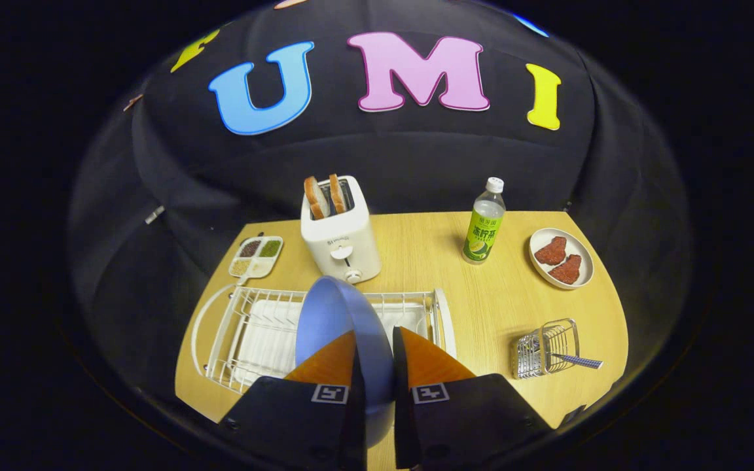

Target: Take the plate from the dish rack, then take the spoon from the basket and place it into the plate.

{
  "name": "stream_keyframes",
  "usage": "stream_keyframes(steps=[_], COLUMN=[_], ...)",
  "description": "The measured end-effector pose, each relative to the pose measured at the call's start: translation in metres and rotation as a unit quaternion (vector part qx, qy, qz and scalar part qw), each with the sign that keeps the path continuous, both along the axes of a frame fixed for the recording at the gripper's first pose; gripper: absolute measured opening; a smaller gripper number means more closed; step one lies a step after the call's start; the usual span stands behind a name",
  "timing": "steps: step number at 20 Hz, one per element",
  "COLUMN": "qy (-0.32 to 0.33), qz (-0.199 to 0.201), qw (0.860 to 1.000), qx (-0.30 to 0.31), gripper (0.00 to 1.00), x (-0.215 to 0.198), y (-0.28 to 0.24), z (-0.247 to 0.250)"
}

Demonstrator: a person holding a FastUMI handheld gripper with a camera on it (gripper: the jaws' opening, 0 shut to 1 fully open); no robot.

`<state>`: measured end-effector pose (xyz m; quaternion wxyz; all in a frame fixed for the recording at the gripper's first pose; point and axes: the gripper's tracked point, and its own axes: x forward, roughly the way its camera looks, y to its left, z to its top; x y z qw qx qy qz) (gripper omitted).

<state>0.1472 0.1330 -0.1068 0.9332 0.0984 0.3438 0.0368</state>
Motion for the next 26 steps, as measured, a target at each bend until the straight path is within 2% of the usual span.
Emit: stream_keyframes(steps=[5,10,17,20,22,26], qy=[-0.047,-0.033,0.037,0.072,0.095,0.123], qz=[-0.001,-0.033,-0.059,-0.053,-0.051,-0.039], qw=[0.998,0.998,0.991,0.984,0.978,0.968], qx=[0.029,0.048,0.115,0.152,0.176,0.215], gripper=[0.2,0.2,0.2,0.2,0.2,0.2], x=[-0.029,-0.087,-0.166,-0.187,-0.196,-0.19], y=[-0.066,-0.129,-0.197,-0.206,-0.21,-0.211], z=[0.051,0.043,-0.029,-0.068,-0.094,-0.149])
